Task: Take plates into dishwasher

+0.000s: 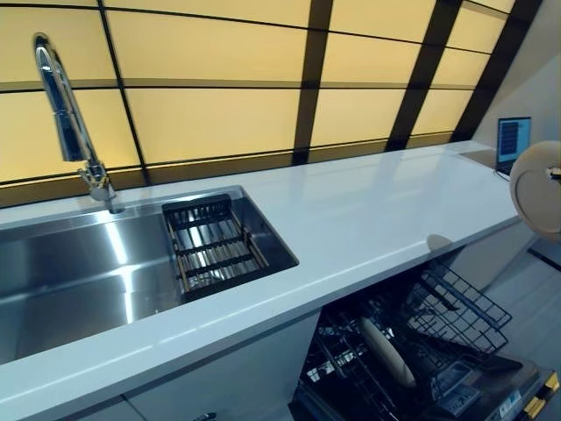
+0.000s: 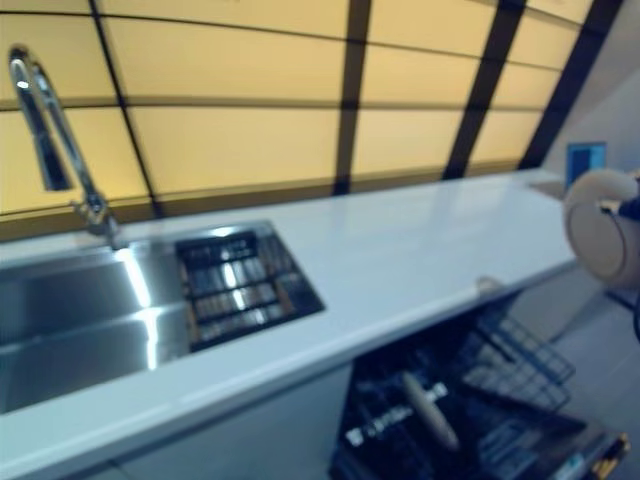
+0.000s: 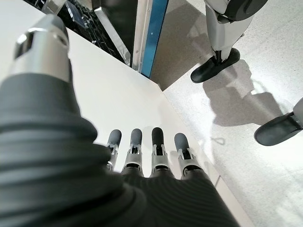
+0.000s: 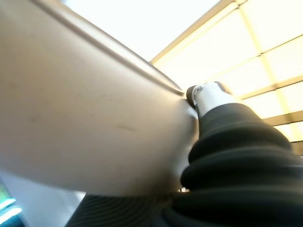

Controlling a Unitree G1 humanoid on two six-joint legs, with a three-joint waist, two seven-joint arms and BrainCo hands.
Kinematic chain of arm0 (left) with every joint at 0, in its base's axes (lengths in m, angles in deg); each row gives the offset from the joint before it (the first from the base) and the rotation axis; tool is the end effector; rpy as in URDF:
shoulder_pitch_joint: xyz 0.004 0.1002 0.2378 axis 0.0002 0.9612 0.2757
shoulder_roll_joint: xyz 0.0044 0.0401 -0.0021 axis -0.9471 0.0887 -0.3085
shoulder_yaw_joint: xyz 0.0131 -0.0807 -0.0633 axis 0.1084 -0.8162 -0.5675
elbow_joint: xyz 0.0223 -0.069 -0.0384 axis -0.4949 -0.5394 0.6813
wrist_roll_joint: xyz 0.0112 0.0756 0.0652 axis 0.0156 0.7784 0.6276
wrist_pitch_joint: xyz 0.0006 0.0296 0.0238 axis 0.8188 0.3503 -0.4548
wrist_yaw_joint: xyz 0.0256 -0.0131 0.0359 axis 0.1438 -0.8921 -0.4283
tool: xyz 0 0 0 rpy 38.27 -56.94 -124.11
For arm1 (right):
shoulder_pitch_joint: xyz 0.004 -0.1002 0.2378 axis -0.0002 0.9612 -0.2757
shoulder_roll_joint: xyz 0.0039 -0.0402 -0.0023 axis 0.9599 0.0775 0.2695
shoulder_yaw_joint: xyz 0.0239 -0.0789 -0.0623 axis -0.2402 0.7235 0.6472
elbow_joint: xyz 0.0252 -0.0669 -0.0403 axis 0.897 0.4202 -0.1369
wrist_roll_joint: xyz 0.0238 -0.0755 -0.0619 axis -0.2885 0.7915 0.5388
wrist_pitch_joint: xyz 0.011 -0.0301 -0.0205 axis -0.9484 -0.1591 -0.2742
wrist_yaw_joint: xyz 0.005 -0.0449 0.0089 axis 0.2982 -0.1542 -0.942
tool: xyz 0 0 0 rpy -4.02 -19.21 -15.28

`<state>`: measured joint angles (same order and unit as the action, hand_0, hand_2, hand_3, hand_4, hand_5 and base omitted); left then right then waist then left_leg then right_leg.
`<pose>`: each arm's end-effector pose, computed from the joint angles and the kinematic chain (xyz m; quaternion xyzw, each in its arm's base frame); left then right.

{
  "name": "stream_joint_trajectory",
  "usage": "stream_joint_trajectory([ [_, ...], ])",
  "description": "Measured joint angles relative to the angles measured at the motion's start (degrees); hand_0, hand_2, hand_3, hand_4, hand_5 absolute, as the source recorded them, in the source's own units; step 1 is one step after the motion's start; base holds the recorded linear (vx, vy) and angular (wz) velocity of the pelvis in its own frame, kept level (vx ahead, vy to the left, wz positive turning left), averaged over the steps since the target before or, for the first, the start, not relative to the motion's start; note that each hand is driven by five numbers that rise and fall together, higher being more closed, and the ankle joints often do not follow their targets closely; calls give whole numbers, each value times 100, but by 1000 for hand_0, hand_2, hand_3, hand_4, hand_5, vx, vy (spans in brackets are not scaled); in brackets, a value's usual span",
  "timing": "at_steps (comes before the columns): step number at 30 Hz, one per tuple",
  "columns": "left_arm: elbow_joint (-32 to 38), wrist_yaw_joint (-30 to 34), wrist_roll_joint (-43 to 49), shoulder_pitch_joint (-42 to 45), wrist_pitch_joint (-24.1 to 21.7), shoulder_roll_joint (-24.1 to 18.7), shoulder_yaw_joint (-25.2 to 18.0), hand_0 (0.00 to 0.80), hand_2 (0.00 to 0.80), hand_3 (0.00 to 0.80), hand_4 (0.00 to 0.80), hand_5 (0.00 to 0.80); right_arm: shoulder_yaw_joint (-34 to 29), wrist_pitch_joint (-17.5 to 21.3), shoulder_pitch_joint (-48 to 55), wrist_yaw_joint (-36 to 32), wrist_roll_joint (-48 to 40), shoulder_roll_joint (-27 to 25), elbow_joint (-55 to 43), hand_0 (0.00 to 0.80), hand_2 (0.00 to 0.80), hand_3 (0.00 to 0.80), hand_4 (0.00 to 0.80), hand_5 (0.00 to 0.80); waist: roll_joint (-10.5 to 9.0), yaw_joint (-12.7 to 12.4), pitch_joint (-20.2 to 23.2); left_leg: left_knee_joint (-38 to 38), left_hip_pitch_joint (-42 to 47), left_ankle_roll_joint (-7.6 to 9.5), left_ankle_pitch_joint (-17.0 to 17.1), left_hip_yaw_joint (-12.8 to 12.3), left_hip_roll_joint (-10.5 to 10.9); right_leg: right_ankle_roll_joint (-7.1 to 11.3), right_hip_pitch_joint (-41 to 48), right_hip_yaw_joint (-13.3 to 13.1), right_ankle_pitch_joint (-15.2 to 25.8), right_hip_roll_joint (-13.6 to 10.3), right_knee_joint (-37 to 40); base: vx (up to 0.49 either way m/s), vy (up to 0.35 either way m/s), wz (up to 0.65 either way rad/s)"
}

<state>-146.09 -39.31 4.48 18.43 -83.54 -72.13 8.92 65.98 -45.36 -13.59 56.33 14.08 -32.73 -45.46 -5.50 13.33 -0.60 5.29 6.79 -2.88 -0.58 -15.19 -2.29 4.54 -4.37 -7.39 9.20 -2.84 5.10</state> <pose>0.0941 0.2264 -0.1047 0.0252 0.4767 -0.0782 0.8752 0.2179 -0.4081 0.2659 -0.4805 0.0545 -0.1853 0.8555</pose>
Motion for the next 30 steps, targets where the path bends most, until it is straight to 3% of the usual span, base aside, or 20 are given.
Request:
stream_joint_trajectory([
  [10, 2, 2, 8, -8, -2, 16, -6, 0, 0, 0, 0, 0, -1049, 114, 1785, -464, 2, 171, -499, 800, 800, 800, 800, 800, 140, 252, -177, 1, 59, -16, -73, -159, -33, 2, -29, -94, 1, 58, -1, -1, -31, -11],
  [16, 6, 2, 120, -38, -65, 29, -23, 0, 0, 0, 0, 0, -1424, 139, 2449, -430, 215, 1226, -1459, 800, 800, 800, 800, 800, 214, 305, -277, -1, 48, -17, -74, -182, -23, -2, -67, -132, 2, 60, -2, -48, -2, -3],
  [24, 16, 10, 146, -47, -141, 275, -41, 0, 0, 0, 0, 0, -1329, -342, 2808, -348, 982, 2049, -2326, 800, 800, 800, 800, 800, 454, 301, -552, 0, 31, -5, -73, -182, 9, -20, -103, -143, 21, 31, -1, -37, 42, 0],
  [30, 8, -2, 147, -85, -216, 449, -228, 0, 0, 0, 0, 0, -1303, -698, 2932, -501, 1099, 2208, -2828, 800, 800, 800, 800, 800, 450, 301, -611, 0, 13, -7, -72, -184, -17, -21, -122, -138, 20, 54, -1, 0, 0, 0],
])
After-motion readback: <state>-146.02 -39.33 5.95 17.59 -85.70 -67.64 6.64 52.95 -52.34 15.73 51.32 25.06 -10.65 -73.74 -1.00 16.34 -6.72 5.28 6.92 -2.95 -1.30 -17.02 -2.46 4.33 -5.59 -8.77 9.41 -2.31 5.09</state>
